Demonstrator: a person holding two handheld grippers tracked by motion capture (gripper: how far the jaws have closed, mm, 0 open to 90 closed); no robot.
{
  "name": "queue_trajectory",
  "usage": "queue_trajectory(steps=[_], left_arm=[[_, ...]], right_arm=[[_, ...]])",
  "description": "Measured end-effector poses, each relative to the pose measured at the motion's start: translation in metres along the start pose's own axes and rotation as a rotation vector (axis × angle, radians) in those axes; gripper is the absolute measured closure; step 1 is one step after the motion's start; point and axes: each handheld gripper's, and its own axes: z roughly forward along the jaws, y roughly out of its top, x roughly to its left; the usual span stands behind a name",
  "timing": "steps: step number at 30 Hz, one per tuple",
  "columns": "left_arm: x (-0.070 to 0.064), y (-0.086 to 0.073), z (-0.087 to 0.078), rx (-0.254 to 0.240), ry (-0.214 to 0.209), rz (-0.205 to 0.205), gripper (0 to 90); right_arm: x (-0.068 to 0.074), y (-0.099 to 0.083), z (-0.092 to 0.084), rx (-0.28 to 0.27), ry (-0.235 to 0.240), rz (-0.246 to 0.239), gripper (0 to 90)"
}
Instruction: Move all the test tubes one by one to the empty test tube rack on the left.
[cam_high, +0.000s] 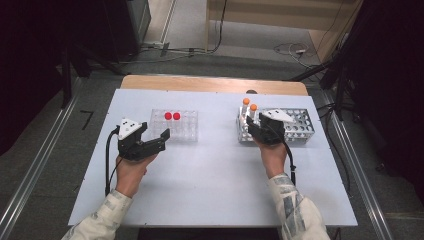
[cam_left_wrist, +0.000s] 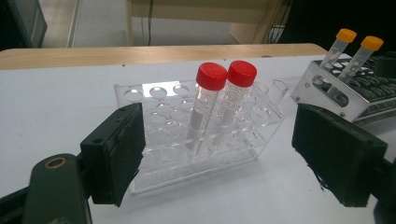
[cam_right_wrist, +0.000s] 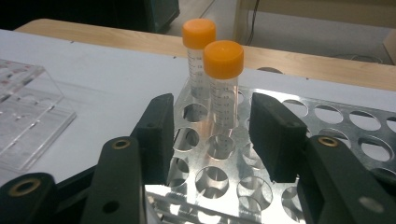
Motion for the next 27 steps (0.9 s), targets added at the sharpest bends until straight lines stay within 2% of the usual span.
queue_trajectory(steps=[8,12,18,21,27], left_arm=[[0.0,-0.002,0.001,0.006,-0.004,0.002,17.5],[0.0,-0.003,0.001,0.007,-0.004,0.002,17.6],[0.0,-0.002,0.002,0.01,-0.005,0.004,17.6],[0.0,-0.003,0.003,0.01,-0.005,0.002,17.6],[0.0,-0.003,0.003,0.014,-0.003,0.004,17.6]], right_arm=[[-0.005,0.002,0.017,0.009,-0.01,-0.005,55.8],[-0.005,0.001,0.021,-0.006,-0.009,-0.014,58.7],[-0.005,-0.001,0.027,0.001,-0.014,-0.015,65.3],[-0.005,-0.001,0.027,-0.004,-0.023,-0.017,70.6],[-0.008,0.003,0.021,-0.036,-0.028,-0.007,71.6]])
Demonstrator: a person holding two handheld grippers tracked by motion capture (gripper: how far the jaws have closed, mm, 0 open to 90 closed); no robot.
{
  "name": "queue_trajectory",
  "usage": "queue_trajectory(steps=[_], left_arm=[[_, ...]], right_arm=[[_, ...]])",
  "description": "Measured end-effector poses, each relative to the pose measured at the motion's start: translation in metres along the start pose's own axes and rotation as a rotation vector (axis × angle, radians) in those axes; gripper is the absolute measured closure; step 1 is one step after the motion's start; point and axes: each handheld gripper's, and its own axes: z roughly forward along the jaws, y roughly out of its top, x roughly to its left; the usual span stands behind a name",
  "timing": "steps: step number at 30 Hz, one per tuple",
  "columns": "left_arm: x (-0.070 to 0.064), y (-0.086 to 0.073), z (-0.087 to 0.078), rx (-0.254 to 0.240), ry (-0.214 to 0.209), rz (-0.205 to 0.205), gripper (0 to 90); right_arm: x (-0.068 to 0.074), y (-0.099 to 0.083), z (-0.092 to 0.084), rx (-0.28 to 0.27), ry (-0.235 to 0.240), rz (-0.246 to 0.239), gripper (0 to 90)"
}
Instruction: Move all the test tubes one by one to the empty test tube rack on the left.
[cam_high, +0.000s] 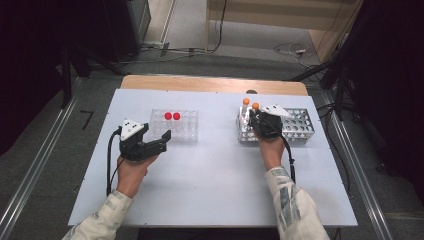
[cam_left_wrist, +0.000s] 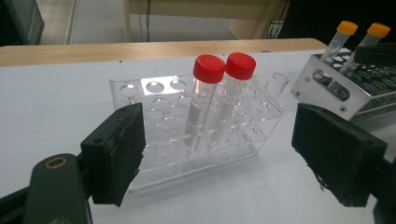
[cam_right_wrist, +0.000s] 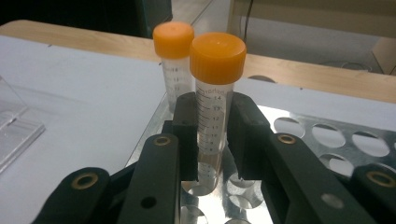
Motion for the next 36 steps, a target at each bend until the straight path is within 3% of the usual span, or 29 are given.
queue_trajectory(steps=[12,19,29,36], left_arm=[[-0.002,0.001,-0.002,-0.009,-0.007,0.001,17.6],[-0.003,0.002,-0.003,-0.014,-0.007,0.001,17.6],[-0.009,0.003,-0.004,-0.019,-0.017,0.02,17.6],[-0.022,0.009,-0.011,-0.029,-0.081,0.041,23.9]], right_arm=[[0.002,0.028,-0.035,-0.099,0.024,-0.023,71.9],[0.013,0.032,-0.054,-0.114,0.105,-0.047,71.9],[0.057,0.02,-0.058,-0.069,0.289,-0.114,71.9],[0.102,0.003,-0.051,0.001,0.413,-0.182,71.9]])
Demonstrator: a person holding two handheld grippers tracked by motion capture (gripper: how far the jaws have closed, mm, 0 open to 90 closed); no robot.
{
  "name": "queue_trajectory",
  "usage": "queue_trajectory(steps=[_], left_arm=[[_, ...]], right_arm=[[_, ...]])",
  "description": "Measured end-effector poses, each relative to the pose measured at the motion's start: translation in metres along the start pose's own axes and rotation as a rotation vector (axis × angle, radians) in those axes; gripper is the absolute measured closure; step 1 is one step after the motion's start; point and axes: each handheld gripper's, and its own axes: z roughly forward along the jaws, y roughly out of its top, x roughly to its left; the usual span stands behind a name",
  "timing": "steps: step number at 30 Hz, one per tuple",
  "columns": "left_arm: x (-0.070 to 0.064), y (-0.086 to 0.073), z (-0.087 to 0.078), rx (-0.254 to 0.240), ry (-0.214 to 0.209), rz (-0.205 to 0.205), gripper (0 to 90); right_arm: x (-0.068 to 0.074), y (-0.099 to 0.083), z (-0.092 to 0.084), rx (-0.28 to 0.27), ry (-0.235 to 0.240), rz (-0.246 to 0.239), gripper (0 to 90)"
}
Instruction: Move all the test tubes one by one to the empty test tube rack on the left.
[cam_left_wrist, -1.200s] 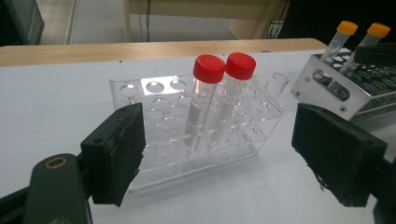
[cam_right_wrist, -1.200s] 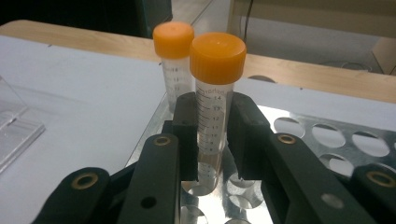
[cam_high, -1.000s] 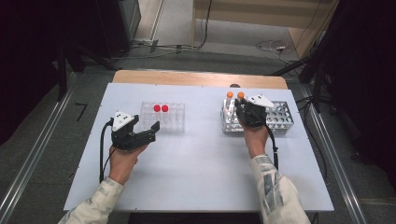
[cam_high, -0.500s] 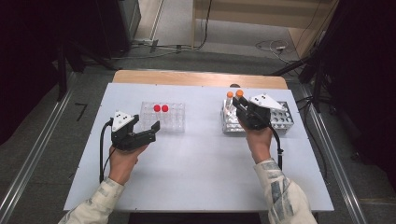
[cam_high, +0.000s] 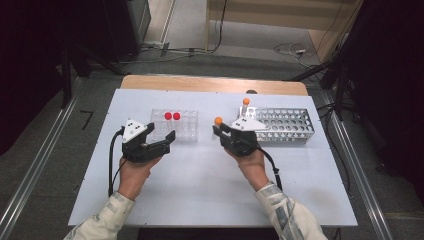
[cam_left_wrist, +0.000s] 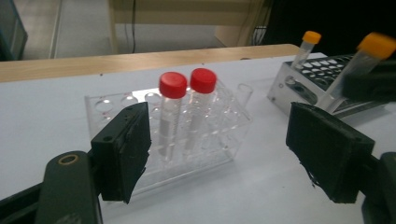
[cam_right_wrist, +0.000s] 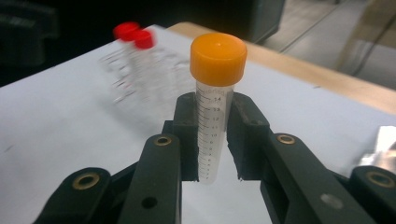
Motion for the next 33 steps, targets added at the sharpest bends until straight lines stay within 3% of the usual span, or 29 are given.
queue_trajectory(steps=[8,15,20,26,31,33], left_arm=[[-0.017,0.001,0.0,0.02,-0.078,0.045,29.3],[-0.023,-0.001,0.003,0.036,-0.128,0.082,43.4],[-0.025,-0.003,0.005,0.048,-0.15,0.1,53.6],[-0.025,-0.004,0.006,0.051,-0.142,0.115,67.3],[-0.024,-0.004,0.005,0.047,-0.14,0.114,69.5],[-0.022,-0.003,0.004,0.041,-0.13,0.11,69.6]], right_arm=[[0.039,-0.006,0.024,0.045,0.099,-0.058,71.9],[0.058,-0.005,0.033,0.054,0.146,-0.074,71.9],[0.067,-0.004,0.035,0.055,0.169,-0.087,71.9],[0.071,-0.003,0.035,0.054,0.181,-0.096,71.9],[0.071,-0.002,0.036,0.055,0.183,-0.087,71.4],[0.071,-0.002,0.035,0.053,0.184,-0.085,64.4]])
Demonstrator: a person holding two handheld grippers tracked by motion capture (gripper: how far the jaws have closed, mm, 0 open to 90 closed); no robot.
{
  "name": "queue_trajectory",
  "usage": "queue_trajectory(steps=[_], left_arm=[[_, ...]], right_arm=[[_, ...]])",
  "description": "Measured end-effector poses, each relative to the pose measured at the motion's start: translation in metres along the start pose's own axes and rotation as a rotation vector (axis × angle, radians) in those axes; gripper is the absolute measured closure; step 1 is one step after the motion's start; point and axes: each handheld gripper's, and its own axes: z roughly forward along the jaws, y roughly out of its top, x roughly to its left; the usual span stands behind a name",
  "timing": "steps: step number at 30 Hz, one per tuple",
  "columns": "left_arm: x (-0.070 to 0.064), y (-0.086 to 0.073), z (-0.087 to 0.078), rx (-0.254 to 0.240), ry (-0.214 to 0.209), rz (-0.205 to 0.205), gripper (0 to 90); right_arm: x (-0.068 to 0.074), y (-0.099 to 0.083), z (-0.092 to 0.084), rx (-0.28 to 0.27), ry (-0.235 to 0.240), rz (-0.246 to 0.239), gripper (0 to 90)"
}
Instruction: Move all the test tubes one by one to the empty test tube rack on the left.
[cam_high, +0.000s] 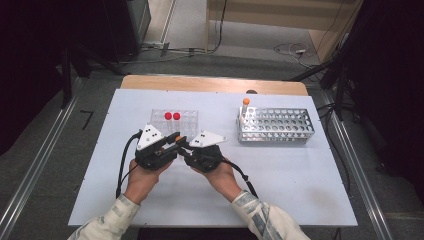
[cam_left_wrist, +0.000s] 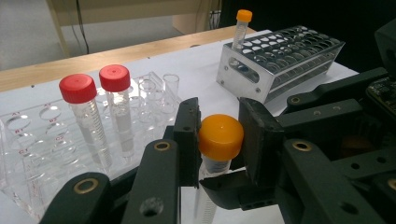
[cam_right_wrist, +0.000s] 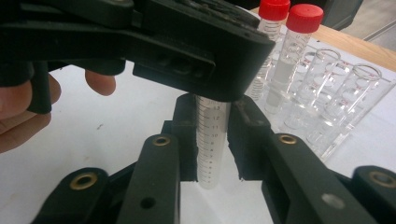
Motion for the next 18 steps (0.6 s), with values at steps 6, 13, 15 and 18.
queue_trajectory(steps=[6,13,15,18], left_arm=[[0.018,0.009,-0.01,-0.03,0.06,-0.044,69.7],[0.039,0.026,-0.018,-0.066,0.13,-0.08,69.7],[0.044,0.033,-0.019,-0.071,0.155,-0.071,69.7],[0.053,0.042,-0.016,-0.078,0.189,-0.07,69.7]], right_arm=[[-0.012,0.002,-0.008,0.011,-0.014,0.021,44.3],[-0.032,0.0,-0.025,0.019,-0.063,0.035,38.0],[-0.037,-0.002,-0.028,0.021,-0.073,0.043,37.9],[-0.043,-0.005,-0.033,0.021,-0.089,0.056,37.9]])
